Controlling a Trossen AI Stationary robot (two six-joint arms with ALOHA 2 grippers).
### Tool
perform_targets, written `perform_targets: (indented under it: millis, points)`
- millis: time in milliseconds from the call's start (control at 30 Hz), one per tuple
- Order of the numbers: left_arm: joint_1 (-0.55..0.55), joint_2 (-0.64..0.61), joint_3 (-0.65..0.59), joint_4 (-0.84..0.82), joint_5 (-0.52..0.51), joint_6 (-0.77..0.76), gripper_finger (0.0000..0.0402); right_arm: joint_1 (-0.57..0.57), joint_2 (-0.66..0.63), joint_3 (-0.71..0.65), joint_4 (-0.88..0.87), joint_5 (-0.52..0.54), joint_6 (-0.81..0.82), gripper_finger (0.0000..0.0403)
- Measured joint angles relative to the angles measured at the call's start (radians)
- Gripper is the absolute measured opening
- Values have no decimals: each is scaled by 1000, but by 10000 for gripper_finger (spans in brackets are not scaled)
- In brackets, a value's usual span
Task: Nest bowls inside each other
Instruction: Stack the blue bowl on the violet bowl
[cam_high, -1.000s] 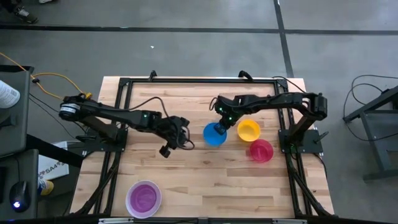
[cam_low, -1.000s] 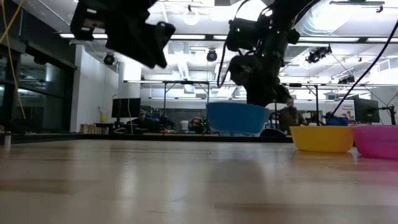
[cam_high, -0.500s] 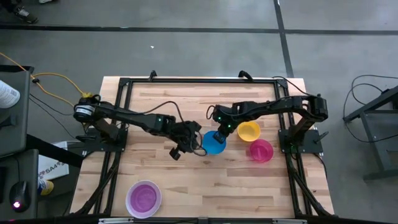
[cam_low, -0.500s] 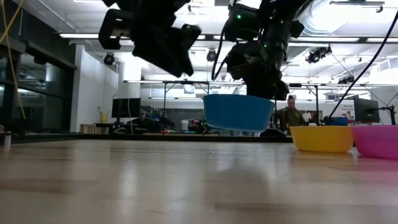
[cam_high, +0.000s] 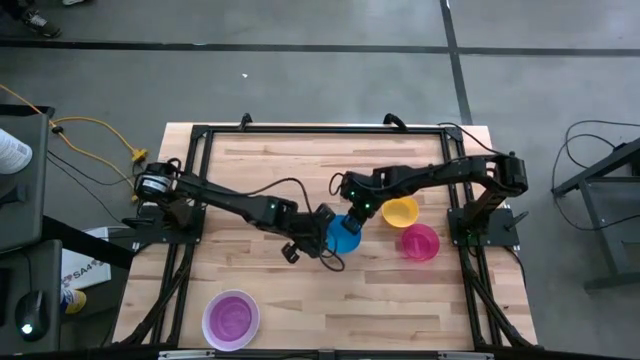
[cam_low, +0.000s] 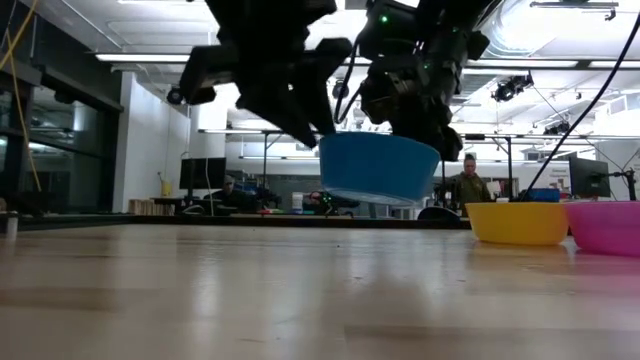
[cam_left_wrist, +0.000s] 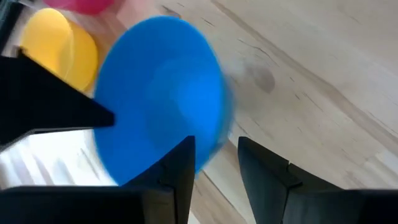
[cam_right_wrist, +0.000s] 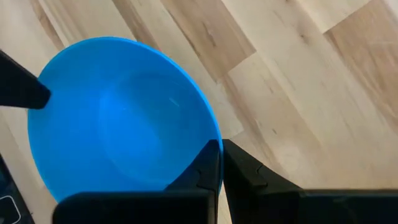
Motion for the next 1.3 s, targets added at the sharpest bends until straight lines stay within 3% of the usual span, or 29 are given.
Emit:
perform_targets:
  millis: [1167,1300]
  points:
    - [0,13,9,-8,82,4,120,17,0,0,53,-53,21,4]
    - [0,13,9,-8,82,4,103,17,0,0,53,-53,21,4]
